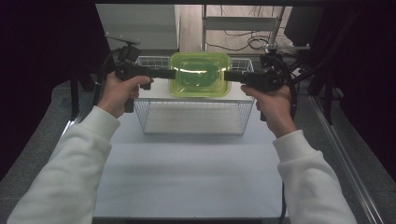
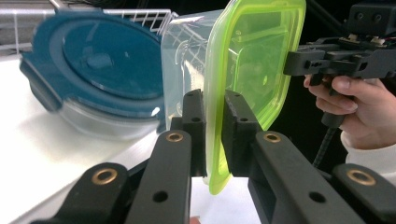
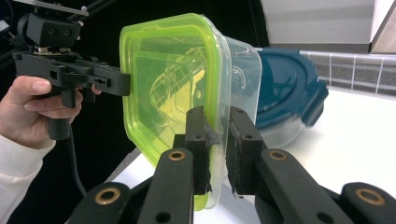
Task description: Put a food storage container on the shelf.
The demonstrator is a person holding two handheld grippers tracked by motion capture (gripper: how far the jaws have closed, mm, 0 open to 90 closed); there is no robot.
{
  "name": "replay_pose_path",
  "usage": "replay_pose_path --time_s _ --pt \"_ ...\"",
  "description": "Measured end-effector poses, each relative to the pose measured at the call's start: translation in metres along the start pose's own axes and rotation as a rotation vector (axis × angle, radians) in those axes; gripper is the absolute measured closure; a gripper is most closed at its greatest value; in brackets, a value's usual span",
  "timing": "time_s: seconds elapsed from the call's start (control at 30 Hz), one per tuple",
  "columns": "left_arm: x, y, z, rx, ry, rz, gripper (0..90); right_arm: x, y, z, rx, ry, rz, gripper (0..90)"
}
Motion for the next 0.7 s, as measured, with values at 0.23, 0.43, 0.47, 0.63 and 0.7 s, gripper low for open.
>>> replay_pose_path --time_s 0.23,0.43,0.47,0.63,0.7 --pt "0.009 0.018 0.028 -0.056 0.013 -0.024 81.7 0.01 -0.019 0.029 0.06 0.008 0.013 79.7" --pt "0.022 0.037 0.041 -0.103 0.048 -0.013 81.8 0.024 -0.045 0.038 0.135 0.012 0.037 79.6" --pt "0.024 0.041 0.042 -0.114 0.056 -0.015 81.7 0.026 -0.048 0.038 0.148 0.017 0.04 79.6" --pt "0.033 0.051 0.042 -0.152 0.082 -0.022 81.6 0.033 -0.061 0.038 0.199 0.027 0.046 79.4" --pt "0.037 0.055 0.041 -0.159 0.09 -0.016 81.5 0.035 -0.064 0.037 0.224 0.037 0.042 79.4"
Point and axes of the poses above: each handheld gripper's, and its own axes: x roughly forward along the jaws, z roughly out of its top, y roughly to its left, the point moved 4 cm from there along x, roughly forward along the jaws, and after that the axes turned 13 degrees about z, right-handed, at the moved point
